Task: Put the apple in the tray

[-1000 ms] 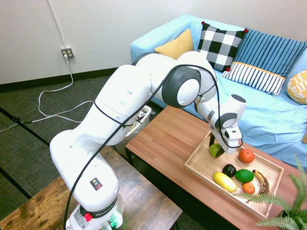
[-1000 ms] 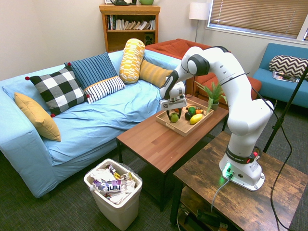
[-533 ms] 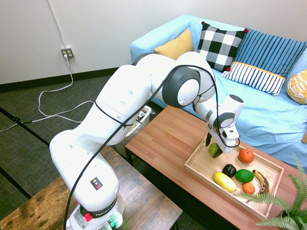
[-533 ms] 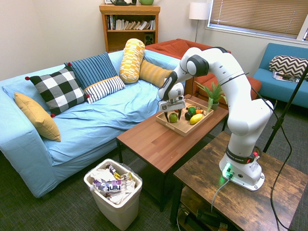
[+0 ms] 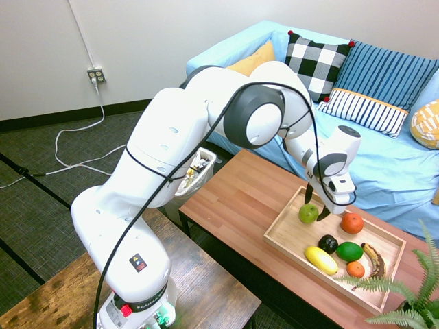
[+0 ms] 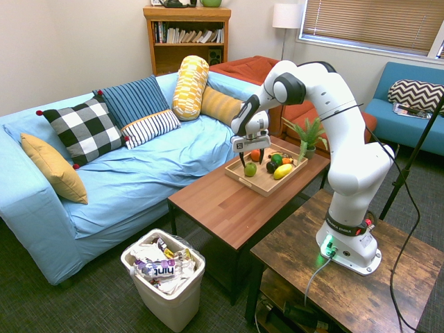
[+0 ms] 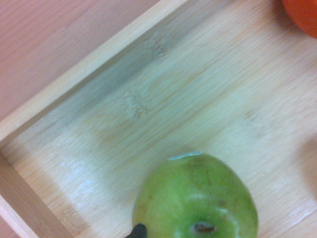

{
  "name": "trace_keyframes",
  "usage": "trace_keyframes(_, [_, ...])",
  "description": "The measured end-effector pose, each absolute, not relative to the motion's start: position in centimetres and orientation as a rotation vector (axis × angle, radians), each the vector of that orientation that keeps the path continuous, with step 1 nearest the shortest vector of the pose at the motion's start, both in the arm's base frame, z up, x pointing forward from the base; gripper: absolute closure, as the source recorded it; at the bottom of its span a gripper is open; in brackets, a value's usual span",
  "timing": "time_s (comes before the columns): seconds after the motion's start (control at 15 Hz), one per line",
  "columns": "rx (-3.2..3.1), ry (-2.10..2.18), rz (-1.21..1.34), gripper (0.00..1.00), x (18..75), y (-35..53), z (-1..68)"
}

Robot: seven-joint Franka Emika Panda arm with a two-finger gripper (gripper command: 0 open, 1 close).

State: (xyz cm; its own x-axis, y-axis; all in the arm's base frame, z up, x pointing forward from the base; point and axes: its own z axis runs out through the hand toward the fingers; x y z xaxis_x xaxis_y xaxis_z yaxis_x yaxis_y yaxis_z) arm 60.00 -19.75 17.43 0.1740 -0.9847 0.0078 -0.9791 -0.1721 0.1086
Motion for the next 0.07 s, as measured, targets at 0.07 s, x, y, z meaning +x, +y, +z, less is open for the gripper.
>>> trace_keyframes(0.07, [2.340, -1.975, -0.085, 0.00, 59.74, -19.88, 18.97])
